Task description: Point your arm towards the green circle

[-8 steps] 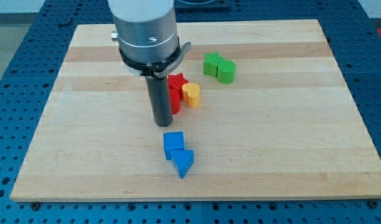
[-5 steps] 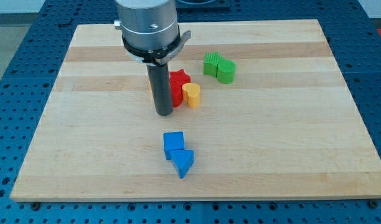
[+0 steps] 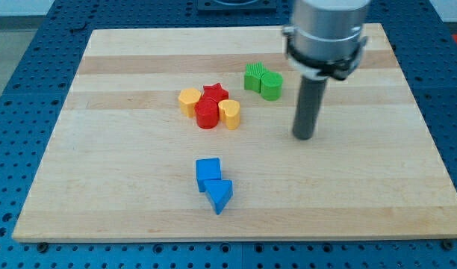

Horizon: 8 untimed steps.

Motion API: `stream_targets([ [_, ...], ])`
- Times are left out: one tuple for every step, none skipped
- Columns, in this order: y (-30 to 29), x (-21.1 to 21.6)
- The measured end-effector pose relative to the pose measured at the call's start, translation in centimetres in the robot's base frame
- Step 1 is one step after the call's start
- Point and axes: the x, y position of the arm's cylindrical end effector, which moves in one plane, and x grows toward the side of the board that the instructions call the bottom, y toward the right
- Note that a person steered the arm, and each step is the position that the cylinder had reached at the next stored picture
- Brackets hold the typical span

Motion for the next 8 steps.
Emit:
stream_targets([
  [3.3,-4.9],
  [3.6,-9.6],
  [3.5,-14.1],
  [1.9,-17.0],
  [-0.8,-16.5],
  [-1.1,-13.4],
  [-3.2,-12.8],
  [-7.7,-14.1],
])
